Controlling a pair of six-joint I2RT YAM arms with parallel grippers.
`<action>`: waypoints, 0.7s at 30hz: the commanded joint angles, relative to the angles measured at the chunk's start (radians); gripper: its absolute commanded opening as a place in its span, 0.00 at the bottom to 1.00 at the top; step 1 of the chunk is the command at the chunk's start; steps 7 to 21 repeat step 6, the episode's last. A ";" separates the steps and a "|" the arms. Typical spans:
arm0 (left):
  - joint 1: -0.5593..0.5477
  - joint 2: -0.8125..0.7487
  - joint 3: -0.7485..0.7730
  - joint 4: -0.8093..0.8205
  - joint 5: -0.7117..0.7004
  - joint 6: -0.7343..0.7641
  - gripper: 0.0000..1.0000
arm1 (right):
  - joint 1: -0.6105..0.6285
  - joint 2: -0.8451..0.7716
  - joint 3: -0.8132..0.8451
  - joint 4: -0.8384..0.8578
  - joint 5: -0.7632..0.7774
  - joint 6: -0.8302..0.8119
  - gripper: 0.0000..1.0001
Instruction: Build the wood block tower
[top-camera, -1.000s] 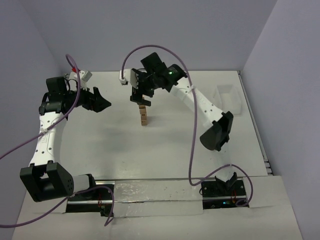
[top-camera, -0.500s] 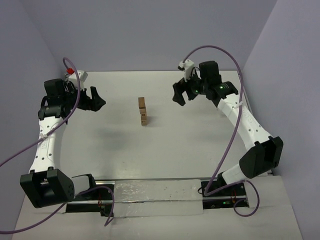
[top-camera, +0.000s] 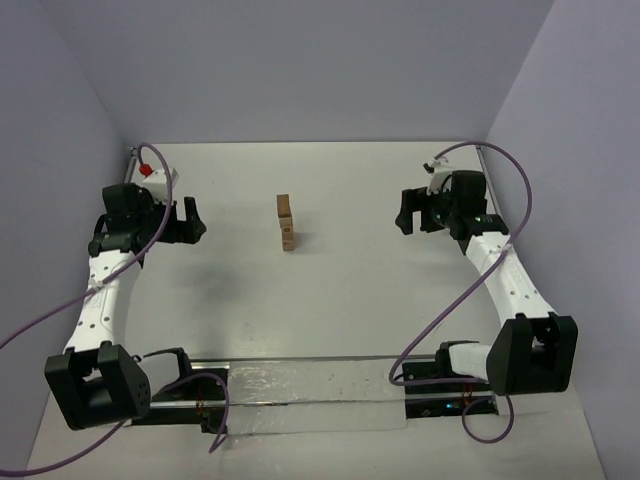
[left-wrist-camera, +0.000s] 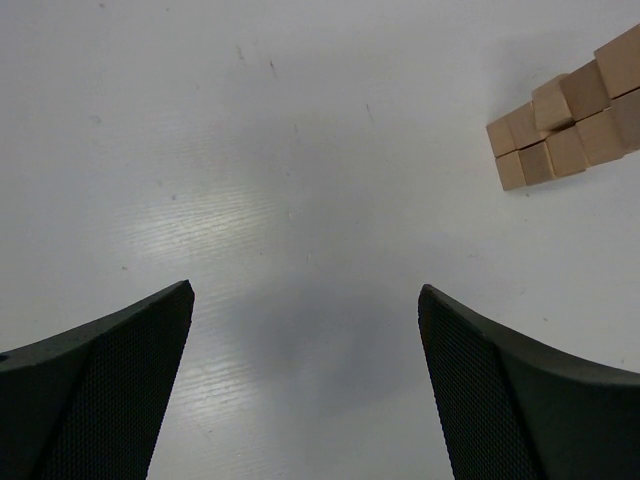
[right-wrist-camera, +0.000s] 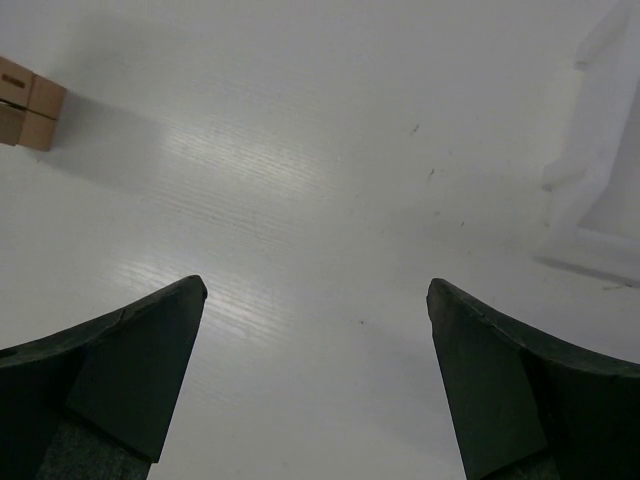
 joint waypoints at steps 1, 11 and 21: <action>0.004 -0.047 -0.050 0.074 -0.063 0.010 0.99 | -0.026 -0.054 -0.067 0.120 0.025 0.031 1.00; 0.004 -0.089 -0.082 0.094 -0.049 0.013 0.99 | -0.041 -0.074 -0.096 0.146 0.029 0.054 1.00; 0.004 -0.089 -0.082 0.094 -0.049 0.013 0.99 | -0.041 -0.074 -0.096 0.146 0.029 0.054 1.00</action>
